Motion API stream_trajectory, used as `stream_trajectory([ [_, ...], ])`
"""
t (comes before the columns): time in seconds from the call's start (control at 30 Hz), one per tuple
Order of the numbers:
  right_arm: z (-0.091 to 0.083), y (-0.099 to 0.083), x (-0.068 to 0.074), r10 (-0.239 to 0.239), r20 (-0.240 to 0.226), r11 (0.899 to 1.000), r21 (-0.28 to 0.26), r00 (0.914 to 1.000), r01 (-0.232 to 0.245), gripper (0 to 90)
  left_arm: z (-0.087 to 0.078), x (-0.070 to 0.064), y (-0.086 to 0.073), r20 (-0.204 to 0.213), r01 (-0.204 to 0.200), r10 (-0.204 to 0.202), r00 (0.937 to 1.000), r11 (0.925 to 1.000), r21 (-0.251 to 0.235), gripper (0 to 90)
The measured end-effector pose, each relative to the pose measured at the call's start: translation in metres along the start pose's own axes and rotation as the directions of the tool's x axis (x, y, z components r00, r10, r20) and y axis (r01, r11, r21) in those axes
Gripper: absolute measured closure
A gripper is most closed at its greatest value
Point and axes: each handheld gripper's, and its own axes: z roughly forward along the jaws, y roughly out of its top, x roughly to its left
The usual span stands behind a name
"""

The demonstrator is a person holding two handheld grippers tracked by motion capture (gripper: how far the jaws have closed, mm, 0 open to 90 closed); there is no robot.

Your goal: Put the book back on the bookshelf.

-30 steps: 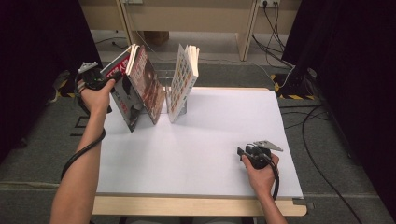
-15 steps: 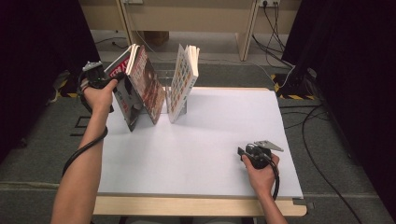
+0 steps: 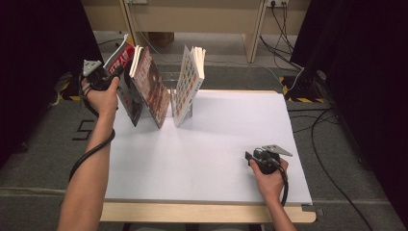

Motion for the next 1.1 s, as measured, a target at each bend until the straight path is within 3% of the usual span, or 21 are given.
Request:
stream_trajectory([
  [0.23, -0.001, 0.0, -0.001, 0.001, 0.001, 1.0, 0.0, 1.0, -0.001, 59.1, 0.0, 0.007, -0.022, -0.061, -0.045, 0.044, 0.9972, 0.999, -0.005, 86.5],
  [0.33, 0.0, 0.0, 0.0, 0.001, 0.002, 1.0, 0.003, 1.0, -0.001, 59.1, -0.004, 0.008, -0.022, -0.063, -0.096, 0.096, 0.9934, 0.9953, 0.004, 86.0],
  [0.43, 0.0, 0.0, 0.0, 0.0, 0.002, 1.0, 0.0, 1.0, 0.0, 59.1, -0.006, 0.008, -0.021, -0.056, -0.098, 0.098, 0.9936, 0.9951, 0.01, 84.9],
  [0.57, -0.001, 0.0, 0.001, 0.0, 0.002, 1.0, 0.001, 1.0, 0.0, 59.1, -0.01, 0.01, -0.018, -0.04, -0.043, 0.044, 0.9982, 0.999, 0.007, 79.5],
  [0.73, 0.0, 0.0, 0.003, -0.002, 0.002, 1.0, 0.003, 1.0, 0.002, 59.1, -0.008, 0.013, -0.007, -0.016, 0.022, -0.021, 0.9996, 0.9986, 0.049, 73.5],
  [1.1, 0.0, 0.0, 0.002, 0.003, 0.0, 1.0, 0.007, 1.0, -0.003, 59.0, 0.004, 0.016, -0.002, -0.004, 0.09, -0.09, 0.9959, 0.9891, 0.116, 73.6],
])
